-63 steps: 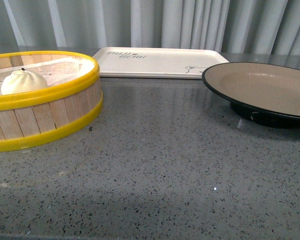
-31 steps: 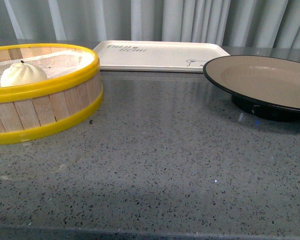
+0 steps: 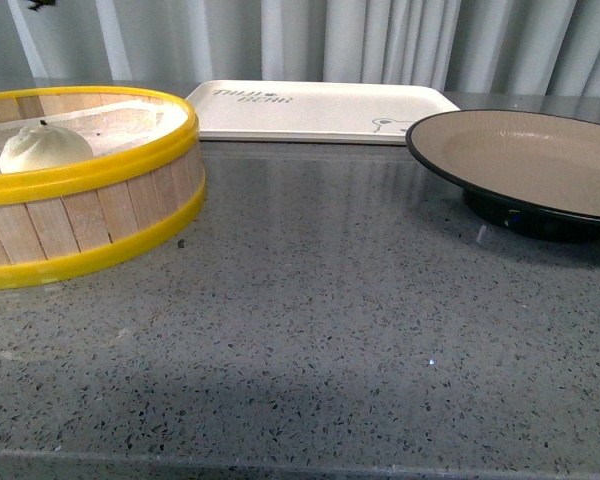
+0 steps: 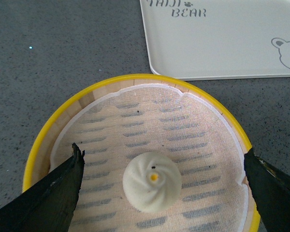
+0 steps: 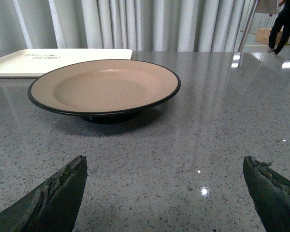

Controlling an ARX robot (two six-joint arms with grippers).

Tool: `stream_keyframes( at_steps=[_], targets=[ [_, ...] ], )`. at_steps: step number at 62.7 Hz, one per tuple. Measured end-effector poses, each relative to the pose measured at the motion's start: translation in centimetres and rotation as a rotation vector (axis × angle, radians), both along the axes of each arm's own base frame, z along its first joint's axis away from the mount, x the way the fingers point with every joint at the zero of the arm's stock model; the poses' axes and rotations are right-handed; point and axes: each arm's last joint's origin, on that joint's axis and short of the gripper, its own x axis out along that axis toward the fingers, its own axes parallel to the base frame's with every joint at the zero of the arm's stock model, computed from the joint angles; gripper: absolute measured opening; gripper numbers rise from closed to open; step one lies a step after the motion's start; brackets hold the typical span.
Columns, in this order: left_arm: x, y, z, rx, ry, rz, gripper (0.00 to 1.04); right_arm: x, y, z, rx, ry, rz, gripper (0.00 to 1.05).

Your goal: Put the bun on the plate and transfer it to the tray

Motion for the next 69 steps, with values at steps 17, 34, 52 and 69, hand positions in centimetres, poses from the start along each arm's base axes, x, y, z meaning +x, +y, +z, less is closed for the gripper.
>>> stream_keyframes(
  at_steps=[17,34,52,69],
  targets=[
    [2.3,-1.2,-1.7,0.027,0.086,-0.002,0.98,0.0,0.0,0.0,0.0,0.0,0.0,0.96],
    [2.5,-1.3,-2.8,0.054,0.136,0.008,0.98,0.0,0.0,0.0,0.0,0.0,0.0,0.96],
    [2.5,-2.0,-4.3,0.106,0.189,-0.019,0.98,0.0,0.0,0.0,0.0,0.0,0.0,0.96],
    [2.6,-3.0,-5.2,0.129,0.217,-0.046,0.98,0.0,0.0,0.0,0.0,0.0,0.0,0.96]
  ],
)
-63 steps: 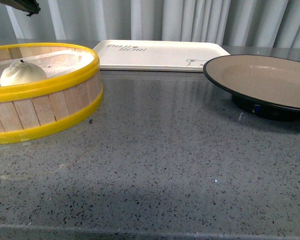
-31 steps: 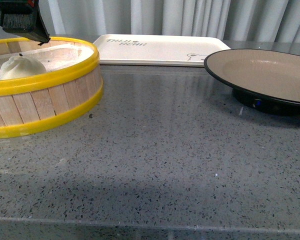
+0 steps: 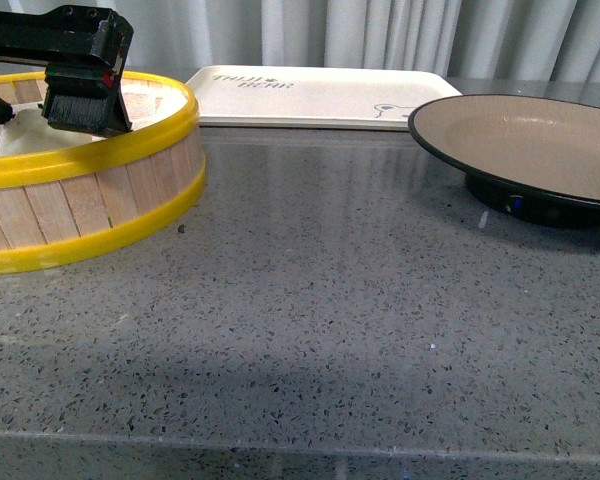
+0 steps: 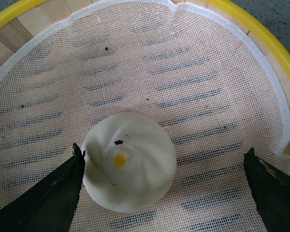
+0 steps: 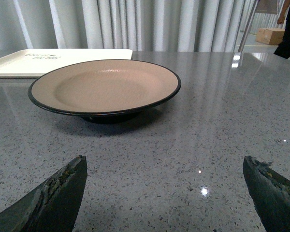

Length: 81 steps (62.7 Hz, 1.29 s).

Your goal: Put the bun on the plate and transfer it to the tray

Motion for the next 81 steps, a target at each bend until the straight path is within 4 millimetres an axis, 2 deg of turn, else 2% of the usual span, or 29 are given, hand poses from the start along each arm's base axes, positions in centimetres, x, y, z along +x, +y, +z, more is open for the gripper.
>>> stream_keyframes(
  at_steps=[7,20,31,36,39,56,69,75,81],
  targets=[
    [0.0,-0.1,-0.1,0.005,0.002,0.003,0.96,0.0,0.0,0.0,0.0,0.0,0.0,0.96],
    [0.0,-0.1,-0.1,0.015,-0.001,0.014,0.48,0.0,0.0,0.0,0.0,0.0,0.0,0.96],
    [0.0,-0.3,-0.1,0.016,-0.002,0.011,0.24,0.0,0.0,0.0,0.0,0.0,0.0,0.96],
    [0.0,-0.4,-0.1,0.016,-0.003,0.007,0.08,0.0,0.0,0.0,0.0,0.0,0.0,0.96],
    [0.0,-0.4,0.0,0.015,-0.004,0.007,0.03,0.0,0.0,0.0,0.0,0.0,0.0,0.96],
    [0.3,-0.5,1.4,0.007,-0.04,0.001,0.04,0.0,0.0,0.0,0.0,0.0,0.0,0.96],
    [1.1,-1.3,5.8,-0.022,-0.157,-0.018,0.04,0.0,0.0,0.0,0.0,0.0,0.0,0.96],
    [1.7,-2.5,8.1,-0.036,-0.219,-0.044,0.04,0.0,0.0,0.0,0.0,0.0,0.0,0.96],
    [2.5,-4.7,9.9,-0.046,-0.265,-0.094,0.04,0.0,0.0,0.0,0.0,0.0,0.0,0.96]
  ],
)
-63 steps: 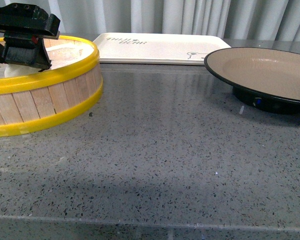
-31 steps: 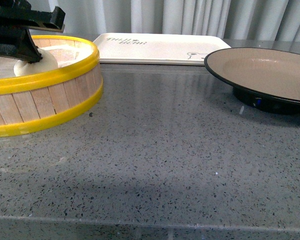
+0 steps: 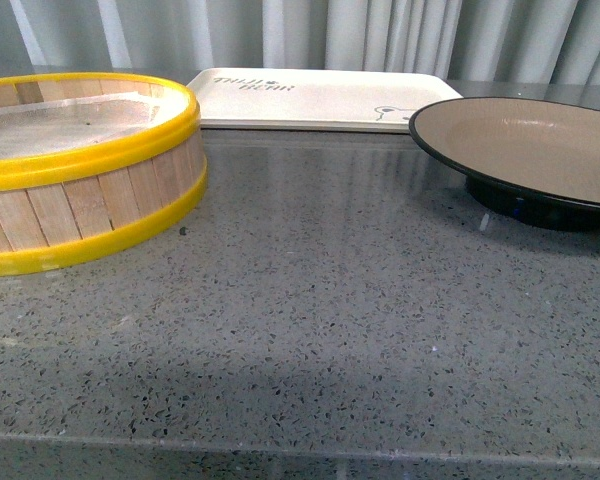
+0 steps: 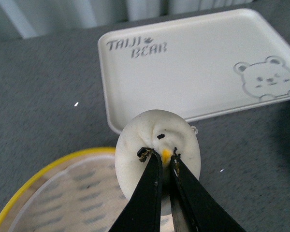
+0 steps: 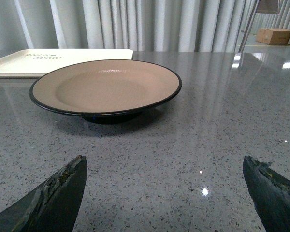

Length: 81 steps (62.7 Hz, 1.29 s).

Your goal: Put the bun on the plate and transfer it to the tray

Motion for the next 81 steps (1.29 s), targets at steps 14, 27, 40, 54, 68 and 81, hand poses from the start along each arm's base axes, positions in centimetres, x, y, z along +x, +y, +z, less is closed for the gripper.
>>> stream_keyframes(
  at_steps=[14,27,40,54,68,81],
  targets=[
    [1.2,-7.6,0.3,0.011,-0.012,-0.165,0.04,0.0,0.0,0.0,0.0,0.0,0.0,0.96],
    [1.1,-15.3,-2.5,0.046,0.029,-0.324,0.04,0.0,0.0,0.0,0.0,0.0,0.0,0.96],
    [0.6,-18.9,-4.5,0.056,0.069,-0.414,0.04,0.0,0.0,0.0,0.0,0.0,0.0,0.96],
    [0.0,-21.4,-5.5,0.045,0.085,-0.463,0.04,0.0,0.0,0.0,0.0,0.0,0.0,0.96],
    [0.3,-23.2,-7.6,0.082,0.14,-0.476,0.04,0.0,0.0,0.0,0.0,0.0,0.0,0.96],
    [1.2,-24.3,-9.4,0.119,0.184,-0.453,0.04,0.0,0.0,0.0,0.0,0.0,0.0,0.96]
  ],
)
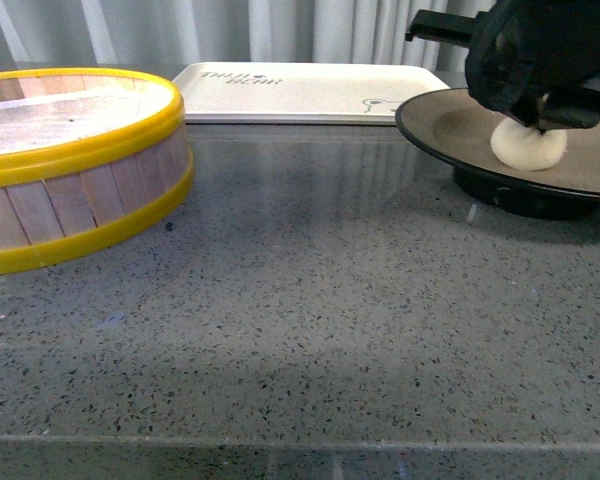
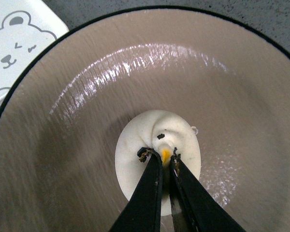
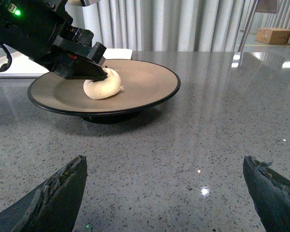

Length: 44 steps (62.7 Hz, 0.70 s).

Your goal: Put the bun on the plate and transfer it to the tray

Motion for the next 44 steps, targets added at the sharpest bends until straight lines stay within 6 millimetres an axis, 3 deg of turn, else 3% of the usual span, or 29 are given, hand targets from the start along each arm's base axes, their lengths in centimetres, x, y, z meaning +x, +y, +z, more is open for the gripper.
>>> stream_keyframes(
  at_steps=[11,24,34,44],
  targets=[
    [0.3,-0.1,0.5,-0.007,-0.008,0.014,0.06,0.0,0.0,0.0,0.0,0.0,0.0,0.96],
    [0.2,-0.2,0.9,-0.024,0.002,0.013,0.36,0.0,0.0,0.0,0.0,0.0,0.0,0.96],
    [0.2,-0.2,0.9,-0.035,0.016,0.002,0.71,0.0,0.0,0.0,0.0,0.0,0.0,0.96],
    [0.0,-0.1,1.3,-0.057,0.023,0.004,0.94,0.0,0.0,0.0,0.0,0.0,0.0,0.96]
  ],
)
